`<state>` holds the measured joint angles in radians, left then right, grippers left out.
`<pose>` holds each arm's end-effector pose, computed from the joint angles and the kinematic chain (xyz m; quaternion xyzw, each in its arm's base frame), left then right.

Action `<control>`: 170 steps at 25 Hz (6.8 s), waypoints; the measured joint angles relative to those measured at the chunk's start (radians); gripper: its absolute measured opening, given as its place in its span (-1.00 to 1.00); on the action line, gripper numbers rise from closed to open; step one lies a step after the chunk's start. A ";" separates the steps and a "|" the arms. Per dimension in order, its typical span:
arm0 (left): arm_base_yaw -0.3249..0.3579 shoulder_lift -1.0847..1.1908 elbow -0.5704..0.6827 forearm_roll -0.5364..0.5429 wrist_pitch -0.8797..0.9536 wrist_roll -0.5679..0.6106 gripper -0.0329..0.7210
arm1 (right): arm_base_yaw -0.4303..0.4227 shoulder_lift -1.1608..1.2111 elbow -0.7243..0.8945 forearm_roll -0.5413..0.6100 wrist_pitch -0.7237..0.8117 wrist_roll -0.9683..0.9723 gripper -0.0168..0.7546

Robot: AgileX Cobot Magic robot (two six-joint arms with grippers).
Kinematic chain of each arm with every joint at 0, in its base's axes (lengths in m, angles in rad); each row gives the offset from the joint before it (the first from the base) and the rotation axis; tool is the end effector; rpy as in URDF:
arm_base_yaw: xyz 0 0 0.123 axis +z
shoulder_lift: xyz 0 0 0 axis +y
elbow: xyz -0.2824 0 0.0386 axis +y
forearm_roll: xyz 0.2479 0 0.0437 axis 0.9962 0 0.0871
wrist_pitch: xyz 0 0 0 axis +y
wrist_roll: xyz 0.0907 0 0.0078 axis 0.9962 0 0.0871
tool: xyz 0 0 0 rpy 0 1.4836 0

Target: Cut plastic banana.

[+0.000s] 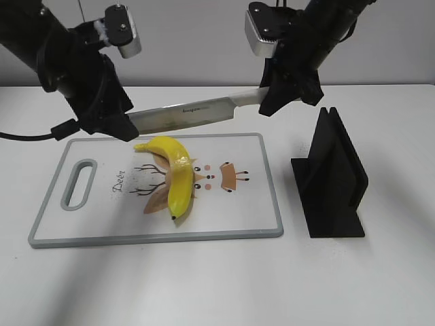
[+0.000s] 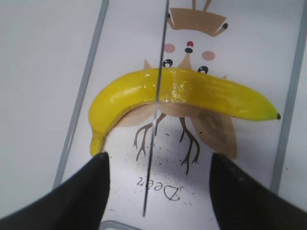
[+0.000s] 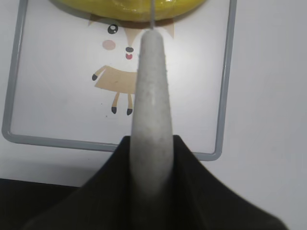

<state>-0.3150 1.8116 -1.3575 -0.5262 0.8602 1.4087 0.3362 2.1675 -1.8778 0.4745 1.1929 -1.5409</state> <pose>0.3512 -0.1509 0.2415 0.6353 0.7207 -0.1048 0.2571 0.4199 0.1877 0.2255 -0.7413 0.6264 0.1373 0.1977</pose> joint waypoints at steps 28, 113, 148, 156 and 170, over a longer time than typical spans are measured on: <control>0.243 -0.197 0.013 0.494 0.348 -1.170 0.64 | 0.000 -0.209 0.004 -0.078 0.024 1.028 -0.53; 0.246 -1.817 0.868 0.433 0.235 -1.222 0.48 | 0.000 -0.713 0.943 -0.296 -0.417 1.742 0.03; 0.246 -1.817 0.868 0.433 0.233 -1.222 0.45 | 0.000 -1.330 0.943 -0.256 -0.142 1.394 0.52; 0.246 -1.817 0.868 0.433 0.233 -1.222 0.45 | 0.000 -1.499 1.089 -0.275 -0.146 1.384 0.52; 0.246 -1.817 0.868 0.433 0.233 -1.222 0.45 | 0.000 -1.937 1.368 -0.378 -0.157 1.379 0.52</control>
<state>-0.0688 -0.0055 -0.4896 -0.0929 1.0928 0.1870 0.3362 0.2302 -0.5094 0.0964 1.0354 -0.1623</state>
